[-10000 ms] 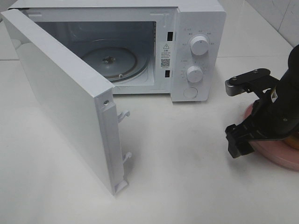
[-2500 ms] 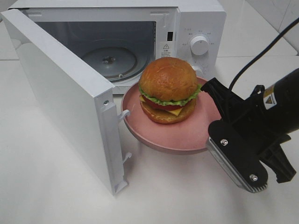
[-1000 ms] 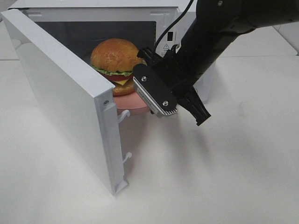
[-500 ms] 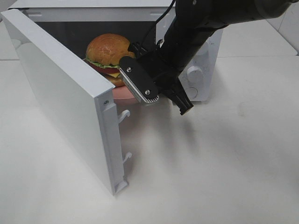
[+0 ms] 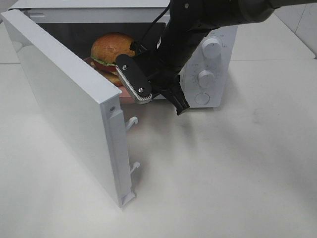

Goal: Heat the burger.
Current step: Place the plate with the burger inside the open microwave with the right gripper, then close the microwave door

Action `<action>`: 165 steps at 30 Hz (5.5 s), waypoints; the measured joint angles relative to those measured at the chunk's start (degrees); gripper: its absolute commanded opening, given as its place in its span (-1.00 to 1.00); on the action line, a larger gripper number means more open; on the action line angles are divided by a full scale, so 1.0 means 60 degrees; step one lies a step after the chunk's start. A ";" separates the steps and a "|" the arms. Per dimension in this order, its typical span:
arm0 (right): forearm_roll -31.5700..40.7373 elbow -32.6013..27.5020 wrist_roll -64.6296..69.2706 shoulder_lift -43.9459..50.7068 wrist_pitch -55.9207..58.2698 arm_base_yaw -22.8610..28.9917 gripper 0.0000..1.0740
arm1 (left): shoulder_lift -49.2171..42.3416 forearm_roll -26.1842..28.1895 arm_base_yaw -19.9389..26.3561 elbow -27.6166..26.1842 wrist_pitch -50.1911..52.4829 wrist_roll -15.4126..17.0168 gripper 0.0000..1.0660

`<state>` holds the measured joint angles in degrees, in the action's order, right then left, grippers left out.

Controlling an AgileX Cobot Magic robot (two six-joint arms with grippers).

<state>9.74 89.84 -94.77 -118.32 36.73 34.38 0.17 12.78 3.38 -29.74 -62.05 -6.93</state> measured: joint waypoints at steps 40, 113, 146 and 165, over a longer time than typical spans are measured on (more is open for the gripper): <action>-0.1824 0.3705 0.1423 -0.2827 -0.0239 0.0000 -0.81 | 0.0000 0.0000 0.0000 0.0000 0.0000 0.0000 0.88; -0.1623 -0.4125 0.4020 0.4058 -0.1891 -0.0430 0.35 | 0.0000 0.0000 0.0000 0.0000 0.0000 0.0000 0.88; -0.1623 -0.8012 1.5795 0.9482 0.1805 -0.0430 0.35 | 0.0000 0.0000 0.0000 0.0000 0.0000 0.0000 0.88; -0.1805 -0.8518 1.6387 1.3570 0.3810 -0.0926 0.35 | 0.0000 0.0000 0.0000 0.0000 0.0000 0.0000 0.88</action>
<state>-1.09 38.73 3.55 -36.90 59.59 28.82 0.17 12.78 3.38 -29.74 -62.05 -6.93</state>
